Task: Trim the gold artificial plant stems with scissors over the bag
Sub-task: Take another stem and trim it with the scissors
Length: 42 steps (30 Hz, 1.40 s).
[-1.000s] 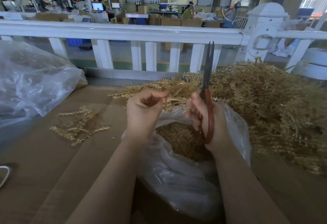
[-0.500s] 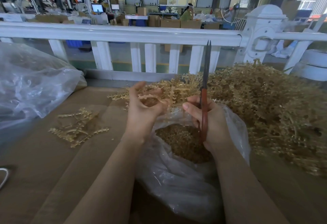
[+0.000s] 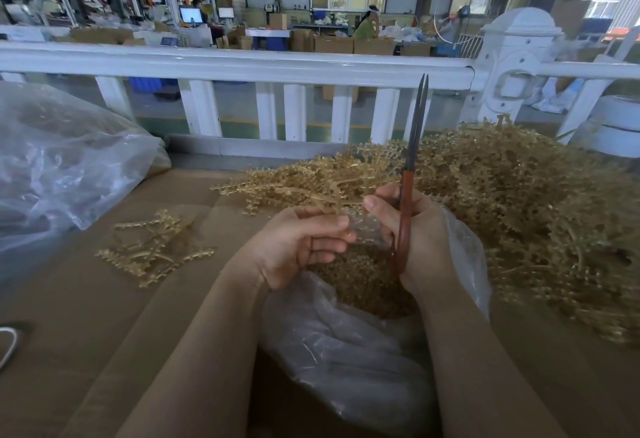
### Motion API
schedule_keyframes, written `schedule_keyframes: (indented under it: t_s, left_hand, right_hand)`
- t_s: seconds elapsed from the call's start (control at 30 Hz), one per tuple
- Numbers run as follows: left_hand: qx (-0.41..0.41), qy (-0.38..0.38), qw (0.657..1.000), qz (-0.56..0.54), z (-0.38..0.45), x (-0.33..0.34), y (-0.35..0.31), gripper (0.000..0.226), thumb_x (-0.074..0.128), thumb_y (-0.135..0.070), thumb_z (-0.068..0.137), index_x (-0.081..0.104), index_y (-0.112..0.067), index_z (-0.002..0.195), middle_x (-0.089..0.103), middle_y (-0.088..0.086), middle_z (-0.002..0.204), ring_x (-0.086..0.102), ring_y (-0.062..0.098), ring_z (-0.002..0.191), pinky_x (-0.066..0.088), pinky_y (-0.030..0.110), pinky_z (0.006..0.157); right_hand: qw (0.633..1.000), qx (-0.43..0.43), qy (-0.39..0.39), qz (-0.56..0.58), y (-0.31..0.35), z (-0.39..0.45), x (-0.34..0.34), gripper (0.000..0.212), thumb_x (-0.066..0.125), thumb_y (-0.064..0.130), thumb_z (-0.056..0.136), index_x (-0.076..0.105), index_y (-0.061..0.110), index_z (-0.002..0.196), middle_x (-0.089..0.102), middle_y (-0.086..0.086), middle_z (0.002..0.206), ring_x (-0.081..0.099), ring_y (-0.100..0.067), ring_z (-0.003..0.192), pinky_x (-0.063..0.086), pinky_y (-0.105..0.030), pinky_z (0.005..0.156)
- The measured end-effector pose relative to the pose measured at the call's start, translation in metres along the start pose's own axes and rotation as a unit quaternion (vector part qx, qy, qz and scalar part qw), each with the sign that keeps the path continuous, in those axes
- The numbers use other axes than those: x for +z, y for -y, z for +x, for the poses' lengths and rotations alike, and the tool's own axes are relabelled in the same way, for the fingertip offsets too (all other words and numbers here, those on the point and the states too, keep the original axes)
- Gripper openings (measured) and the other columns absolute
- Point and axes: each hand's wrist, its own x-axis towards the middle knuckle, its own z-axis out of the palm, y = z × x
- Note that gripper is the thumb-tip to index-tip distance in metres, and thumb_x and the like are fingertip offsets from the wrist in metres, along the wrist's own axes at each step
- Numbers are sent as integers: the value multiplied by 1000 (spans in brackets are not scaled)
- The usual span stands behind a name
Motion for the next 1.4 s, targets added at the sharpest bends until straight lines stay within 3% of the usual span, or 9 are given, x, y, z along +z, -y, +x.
schedule_keyframes:
  t_s: [0.17,0.3,0.43,0.63,0.8,0.97,1.1,1.2,1.4]
  left_hand:
    - [64,-67,994,-66,4,4,2,10,76,-19,69,77,-14,78,76,5,79,72,11,67,57,20,60]
    - [114,-143,976,-115,7,3,1,8,75,-24,70,78,-19,76,73,0,75,69,7,64,56,19,59]
    - [130,-210,958,-143,10,2,1,17,77,-22,68,77,-17,85,72,-3,73,68,6,64,55,17,60]
    - [187,-231,944,-145,13,-3,1,27,74,-9,68,73,-9,95,76,1,81,73,12,76,56,18,70]
    - [238,-236,941,-49,12,-1,1,24,73,-9,72,71,-10,96,72,6,83,70,14,82,55,23,77]
    - [232,-267,935,1,9,-1,1,38,70,3,82,58,10,118,65,24,100,66,29,93,51,44,93]
    - [212,-279,936,6,6,-4,0,43,70,4,84,55,11,124,65,31,110,62,44,109,44,59,105]
    - [212,-274,938,21,5,-6,-1,34,68,5,85,58,13,116,67,28,104,64,42,103,43,61,105]
    - [216,-269,939,-16,5,-7,0,52,68,6,85,45,17,130,59,39,119,58,49,116,39,61,109]
  right_hand:
    - [998,-20,-15,-63,-7,1,-1,33,81,33,72,67,11,92,64,7,73,61,-13,71,50,-33,73]
    - [990,-58,-20,-126,-7,2,-2,33,84,46,75,65,21,85,65,18,70,62,2,70,48,-12,67]
    - [979,-70,16,-192,-8,1,-3,42,75,64,67,60,29,85,62,25,71,60,8,70,45,-10,68]
    - [908,-58,69,-410,-6,-4,-3,60,66,84,63,58,31,91,65,14,83,63,-2,82,52,-30,73]
    - [848,-86,72,-518,-4,-7,-2,57,62,83,66,57,37,99,59,22,88,50,12,79,34,-10,60]
    - [828,-116,66,-544,-4,-8,-3,57,65,79,70,59,31,100,62,22,90,53,6,81,36,-6,63]
    - [826,-110,60,-550,-4,-9,-2,59,61,83,67,60,31,95,62,23,85,58,4,82,47,-16,64]
    - [817,-113,54,-563,-5,-8,-2,55,59,85,65,58,35,89,63,21,79,58,2,78,49,-20,64]
    - [818,-136,54,-556,-9,-7,-3,50,59,88,65,52,41,81,62,19,73,57,3,72,47,-17,60]
